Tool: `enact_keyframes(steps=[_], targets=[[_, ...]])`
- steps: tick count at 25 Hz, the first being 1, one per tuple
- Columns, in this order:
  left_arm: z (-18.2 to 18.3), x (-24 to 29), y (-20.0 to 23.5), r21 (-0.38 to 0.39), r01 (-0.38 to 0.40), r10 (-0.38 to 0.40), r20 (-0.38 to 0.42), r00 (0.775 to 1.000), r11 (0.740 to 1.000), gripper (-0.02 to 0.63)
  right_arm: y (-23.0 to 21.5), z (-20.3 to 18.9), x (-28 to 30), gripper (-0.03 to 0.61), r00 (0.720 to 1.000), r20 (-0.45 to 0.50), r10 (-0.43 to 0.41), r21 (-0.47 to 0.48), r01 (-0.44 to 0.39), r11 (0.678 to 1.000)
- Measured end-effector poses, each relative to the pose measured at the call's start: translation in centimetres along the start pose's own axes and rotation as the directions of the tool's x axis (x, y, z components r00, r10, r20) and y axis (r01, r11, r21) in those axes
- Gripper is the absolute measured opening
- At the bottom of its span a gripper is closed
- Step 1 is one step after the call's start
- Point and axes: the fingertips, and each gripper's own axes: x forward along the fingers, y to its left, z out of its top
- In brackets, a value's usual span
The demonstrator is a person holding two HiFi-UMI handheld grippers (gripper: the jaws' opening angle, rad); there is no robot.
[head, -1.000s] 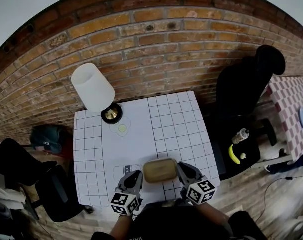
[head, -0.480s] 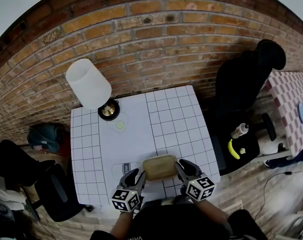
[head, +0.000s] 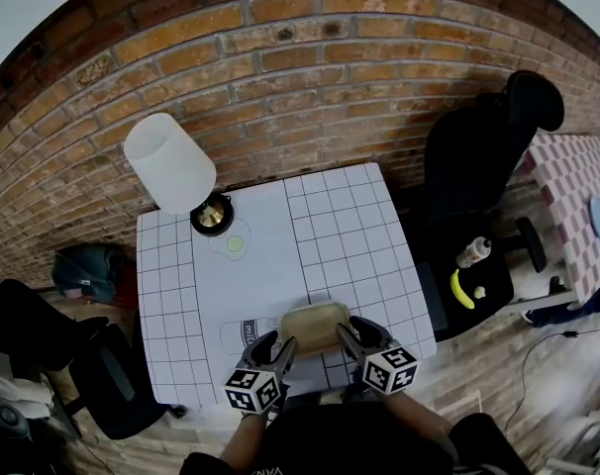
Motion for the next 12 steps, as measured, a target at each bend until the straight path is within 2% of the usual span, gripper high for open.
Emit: enact_keyframes(steps=[12], targets=[[-0.58, 0.21, 0.22, -0.038, 0.005, -0.005, 0.006, 1.0, 0.999, 0.184, -0.25, -0.39, 0.01, 0.137, 1.0, 0.004, -0.028, -0.006, 0.028, 1.0]])
